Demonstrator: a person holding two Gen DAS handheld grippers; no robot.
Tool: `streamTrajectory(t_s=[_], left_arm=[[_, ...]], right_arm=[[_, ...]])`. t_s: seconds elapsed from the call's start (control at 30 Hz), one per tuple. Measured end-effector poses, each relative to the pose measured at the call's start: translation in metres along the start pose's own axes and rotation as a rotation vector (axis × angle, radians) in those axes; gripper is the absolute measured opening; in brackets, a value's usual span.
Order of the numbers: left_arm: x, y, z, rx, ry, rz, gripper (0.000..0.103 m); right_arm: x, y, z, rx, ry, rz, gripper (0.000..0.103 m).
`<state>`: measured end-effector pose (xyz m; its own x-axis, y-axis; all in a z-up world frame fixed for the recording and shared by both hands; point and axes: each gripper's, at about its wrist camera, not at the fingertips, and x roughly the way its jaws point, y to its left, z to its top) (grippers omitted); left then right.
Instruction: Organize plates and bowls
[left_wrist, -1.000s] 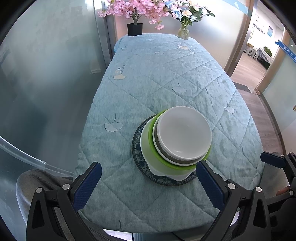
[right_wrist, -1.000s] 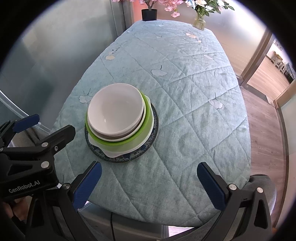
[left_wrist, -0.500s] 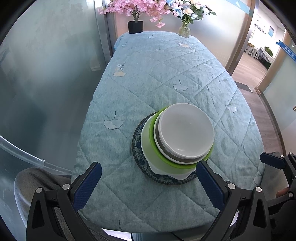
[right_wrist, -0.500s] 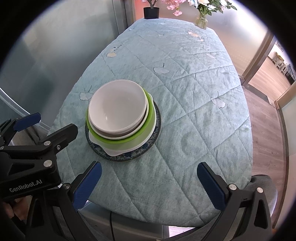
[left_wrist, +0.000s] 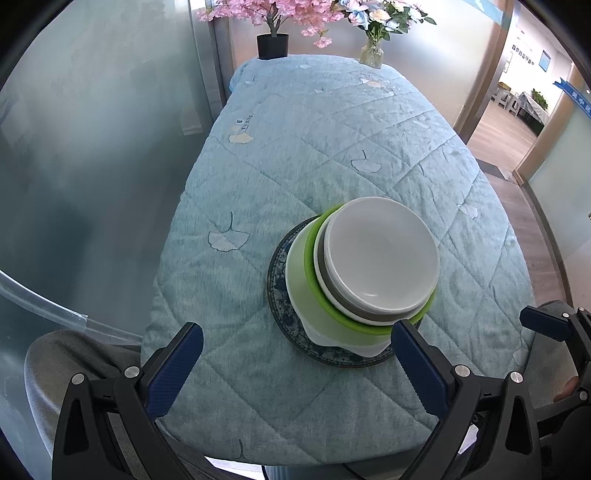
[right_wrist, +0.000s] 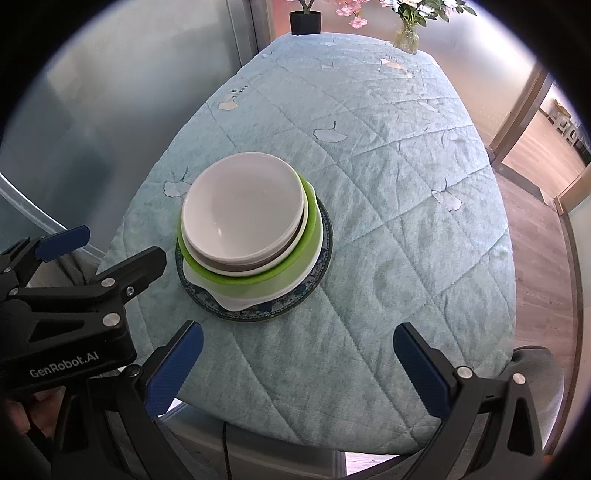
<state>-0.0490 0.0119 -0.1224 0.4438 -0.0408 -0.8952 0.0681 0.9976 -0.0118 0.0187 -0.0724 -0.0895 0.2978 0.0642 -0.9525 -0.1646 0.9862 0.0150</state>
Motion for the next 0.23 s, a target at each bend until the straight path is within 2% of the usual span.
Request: streamTrajectory(t_s=[0.07, 0.17, 0.23], left_arm=[[0.0000, 0.0013, -0.0004, -0.004, -0.010, -0.003, 0.102], [-0.0055, 0.0013, -0.0024, 0.015, -0.069, -0.004, 0.102], [-0.0020, 0.0017, -0.0013, 0.017, -0.059, 0.011, 0.102]], right_arm=[[-0.0003, -0.0001, 0.0003, 0.004, -0.008, 0.002, 0.102], [-0.0006, 0.0010, 0.0010, -0.004, -0.023, 0.013, 0.103], [0.0004, 0.0023, 0.0017, -0.009, -0.028, 0.014, 0.102]])
